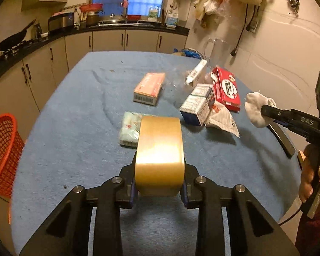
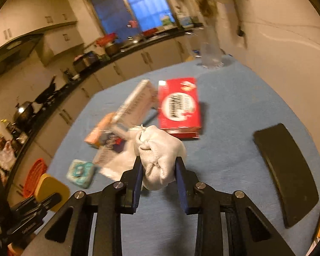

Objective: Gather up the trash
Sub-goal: 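Carry tape roll and cloth bundle to the red basket and release both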

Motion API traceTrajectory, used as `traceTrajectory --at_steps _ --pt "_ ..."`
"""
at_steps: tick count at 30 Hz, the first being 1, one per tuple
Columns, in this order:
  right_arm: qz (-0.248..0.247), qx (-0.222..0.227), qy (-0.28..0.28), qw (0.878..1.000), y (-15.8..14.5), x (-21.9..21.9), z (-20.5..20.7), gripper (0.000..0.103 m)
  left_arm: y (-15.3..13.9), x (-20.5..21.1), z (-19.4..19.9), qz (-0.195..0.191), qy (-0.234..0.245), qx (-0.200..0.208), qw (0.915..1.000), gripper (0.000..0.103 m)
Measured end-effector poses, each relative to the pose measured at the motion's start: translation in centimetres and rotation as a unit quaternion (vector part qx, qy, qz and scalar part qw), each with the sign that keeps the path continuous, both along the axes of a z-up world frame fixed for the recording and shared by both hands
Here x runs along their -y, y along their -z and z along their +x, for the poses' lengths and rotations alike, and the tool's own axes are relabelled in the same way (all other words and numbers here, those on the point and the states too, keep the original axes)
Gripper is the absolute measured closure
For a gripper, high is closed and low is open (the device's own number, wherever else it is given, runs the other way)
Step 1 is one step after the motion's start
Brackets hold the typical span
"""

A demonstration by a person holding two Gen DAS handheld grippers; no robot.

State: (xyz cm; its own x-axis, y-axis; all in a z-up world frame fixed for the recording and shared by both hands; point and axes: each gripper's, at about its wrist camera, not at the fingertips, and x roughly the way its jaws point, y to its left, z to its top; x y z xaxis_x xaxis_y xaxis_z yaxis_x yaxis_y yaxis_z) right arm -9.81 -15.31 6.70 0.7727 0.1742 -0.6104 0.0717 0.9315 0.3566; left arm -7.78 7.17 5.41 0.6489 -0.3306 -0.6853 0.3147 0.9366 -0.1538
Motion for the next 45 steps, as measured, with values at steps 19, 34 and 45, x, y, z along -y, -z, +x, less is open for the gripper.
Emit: traceTrajectory --at_steps 19,34,45 --pt "0.037 -0.022 -0.255 0.966 -2.5 -20.7 5.7 0.071 -4.4 -16.8 -1.3 -0.010 -0.163 0.048 0.9855 0.074" --pt "0.040 -0.088 -0.388 0.916 -0.5 -41.2 12.7 0.071 -0.2 -31.7 2.0 0.018 -0.263 -0.010 0.9645 0.074" --pt "0.015 -0.144 -0.378 0.914 3.6 -46.1 16.0 0.069 3.6 -33.5 3.9 0.023 -0.254 -0.044 0.9658 0.074"
